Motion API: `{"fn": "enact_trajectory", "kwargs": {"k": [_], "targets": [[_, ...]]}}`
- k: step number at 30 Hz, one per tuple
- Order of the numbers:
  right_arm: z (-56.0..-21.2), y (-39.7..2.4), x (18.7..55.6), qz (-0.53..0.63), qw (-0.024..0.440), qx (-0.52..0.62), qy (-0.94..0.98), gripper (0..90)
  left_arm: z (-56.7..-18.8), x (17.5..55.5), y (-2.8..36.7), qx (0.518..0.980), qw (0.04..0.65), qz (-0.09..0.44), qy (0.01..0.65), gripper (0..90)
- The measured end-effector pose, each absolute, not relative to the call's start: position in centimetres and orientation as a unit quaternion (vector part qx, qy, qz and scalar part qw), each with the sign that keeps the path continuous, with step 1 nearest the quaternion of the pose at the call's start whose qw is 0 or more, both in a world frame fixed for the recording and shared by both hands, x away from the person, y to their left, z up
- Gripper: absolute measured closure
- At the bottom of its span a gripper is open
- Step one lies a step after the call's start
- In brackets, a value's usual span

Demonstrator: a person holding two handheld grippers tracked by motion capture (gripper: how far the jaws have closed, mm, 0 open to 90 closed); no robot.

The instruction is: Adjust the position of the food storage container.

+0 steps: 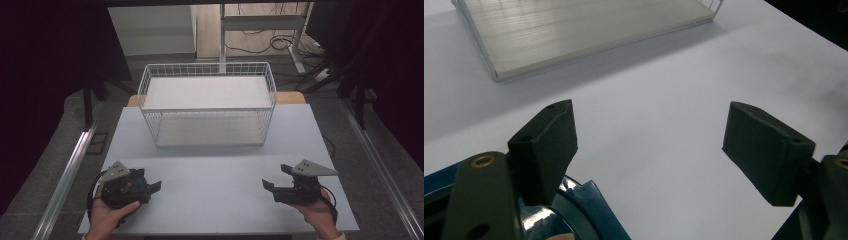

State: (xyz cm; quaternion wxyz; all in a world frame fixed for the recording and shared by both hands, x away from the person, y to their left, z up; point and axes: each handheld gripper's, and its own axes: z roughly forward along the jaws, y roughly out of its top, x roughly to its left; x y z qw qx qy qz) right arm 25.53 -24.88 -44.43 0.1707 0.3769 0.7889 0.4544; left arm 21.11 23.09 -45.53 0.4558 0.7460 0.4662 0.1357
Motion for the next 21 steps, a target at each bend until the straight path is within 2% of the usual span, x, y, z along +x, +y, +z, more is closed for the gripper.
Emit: {"fn": "enact_trajectory", "kwargs": {"k": [21], "targets": [[-44.9, -25.0, 25.7, 0.447, 0.168, 0.391, 0.787, 17.1, -45.1, 21.5, 24.6, 0.734, 0.459, 0.146, 0.478, 22.0]]}}
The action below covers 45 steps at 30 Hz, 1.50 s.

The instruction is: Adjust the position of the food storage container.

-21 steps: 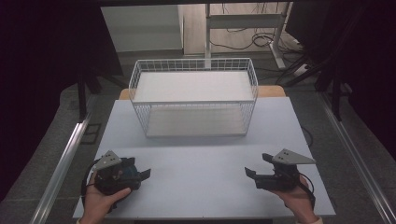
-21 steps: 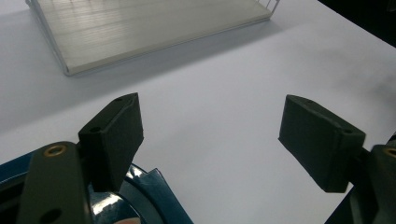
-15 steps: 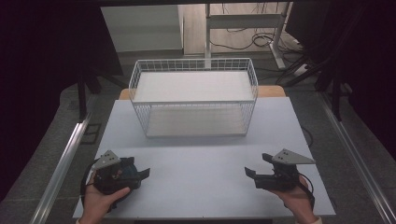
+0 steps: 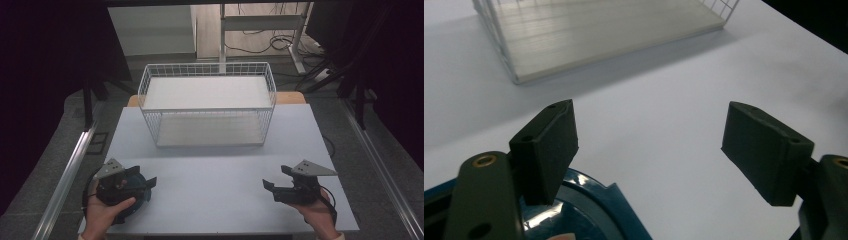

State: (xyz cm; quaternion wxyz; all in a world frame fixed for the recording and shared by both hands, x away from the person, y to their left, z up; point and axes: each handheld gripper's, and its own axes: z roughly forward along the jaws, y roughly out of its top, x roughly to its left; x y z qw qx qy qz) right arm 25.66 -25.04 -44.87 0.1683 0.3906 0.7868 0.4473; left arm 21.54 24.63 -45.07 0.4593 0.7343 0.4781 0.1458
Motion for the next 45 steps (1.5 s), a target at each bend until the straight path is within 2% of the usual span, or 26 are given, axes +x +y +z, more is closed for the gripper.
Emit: {"fn": "enact_trajectory", "kwargs": {"k": [21, 32, 37, 45], "targets": [[-45.4, -25.2, 25.8, 0.433, 0.164, 0.400, 0.791, 17.1, -44.4, 20.5, 29.0, 0.725, 0.433, 0.169, 0.508, 25.8], [-45.6, -25.0, 25.8, 0.427, 0.159, 0.402, 0.794, 17.0, -45.0, 19.6, 31.2, 0.720, 0.414, 0.176, 0.529, 31.8], [-45.6, -24.9, 25.8, 0.427, 0.158, 0.401, 0.795, 17.0, -45.0, 19.6, 31.7, 0.721, 0.395, 0.189, 0.537, 37.1], [-45.7, -25.0, 25.9, 0.423, 0.160, 0.404, 0.795, 16.9, -45.1, 19.4, 32.3, 0.722, 0.370, 0.209, 0.547, 58.0]]}}
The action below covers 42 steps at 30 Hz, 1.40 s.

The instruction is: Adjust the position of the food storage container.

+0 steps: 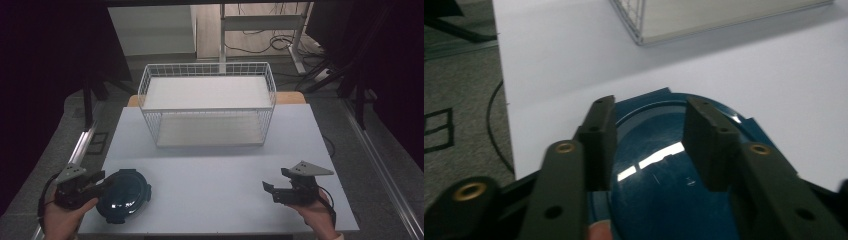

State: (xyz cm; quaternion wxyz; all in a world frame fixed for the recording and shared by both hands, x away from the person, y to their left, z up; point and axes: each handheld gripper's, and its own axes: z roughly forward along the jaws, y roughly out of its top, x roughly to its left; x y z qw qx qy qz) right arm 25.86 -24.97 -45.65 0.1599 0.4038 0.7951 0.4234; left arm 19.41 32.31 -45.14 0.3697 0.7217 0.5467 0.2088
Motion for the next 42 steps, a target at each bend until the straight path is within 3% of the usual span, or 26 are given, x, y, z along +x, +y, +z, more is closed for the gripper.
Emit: {"fn": "enact_trajectory", "kwargs": {"k": [7, 13, 28, 39, 42], "targets": [[-45.7, -25.0, 25.9, 0.421, 0.161, 0.404, 0.796, 17.0, -45.4, 19.4, 32.9, 0.723, 0.348, 0.212, 0.558, 79.0], [-45.8, -25.0, 25.9, 0.419, 0.162, 0.404, 0.797, 17.0, -45.8, 18.9, 34.6, 0.718, 0.332, 0.204, 0.577, 89.9], [-46.0, -24.9, 26.0, 0.414, 0.162, 0.406, 0.798, 17.0, -49.4, 16.7, 36.9, 0.705, 0.274, 0.156, 0.636, 90.0], [-46.1, -24.8, 26.0, 0.410, 0.161, 0.407, 0.800, 17.0, -51.3, 16.8, 36.0, 0.729, 0.280, 0.079, 0.619, 90.0], [-46.1, -24.9, 26.0, 0.411, 0.161, 0.408, 0.799, 17.0, -51.3, 16.7, 35.9, 0.728, 0.280, 0.082, 0.620, 90.0]]}}
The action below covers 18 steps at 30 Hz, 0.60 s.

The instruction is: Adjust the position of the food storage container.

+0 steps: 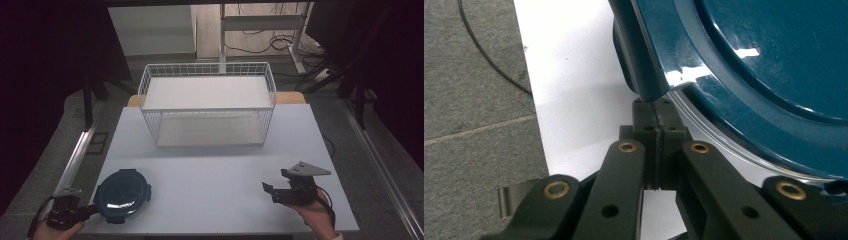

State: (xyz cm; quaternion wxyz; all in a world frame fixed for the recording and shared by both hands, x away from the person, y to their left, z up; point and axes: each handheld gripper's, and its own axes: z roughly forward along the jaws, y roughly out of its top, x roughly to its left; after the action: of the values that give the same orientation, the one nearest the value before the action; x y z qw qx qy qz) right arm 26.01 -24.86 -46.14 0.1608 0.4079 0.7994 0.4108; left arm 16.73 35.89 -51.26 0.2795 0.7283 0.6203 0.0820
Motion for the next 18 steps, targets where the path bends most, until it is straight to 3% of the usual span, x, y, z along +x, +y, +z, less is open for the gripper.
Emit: {"fn": "enact_trajectory", "kwargs": {"k": [18], "targets": [[-46.1, -24.8, 25.9, 0.412, 0.162, 0.408, 0.798, 17.0, -50.9, 18.2, 32.7, 0.742, 0.271, 0.075, 0.609, 90.0]]}}
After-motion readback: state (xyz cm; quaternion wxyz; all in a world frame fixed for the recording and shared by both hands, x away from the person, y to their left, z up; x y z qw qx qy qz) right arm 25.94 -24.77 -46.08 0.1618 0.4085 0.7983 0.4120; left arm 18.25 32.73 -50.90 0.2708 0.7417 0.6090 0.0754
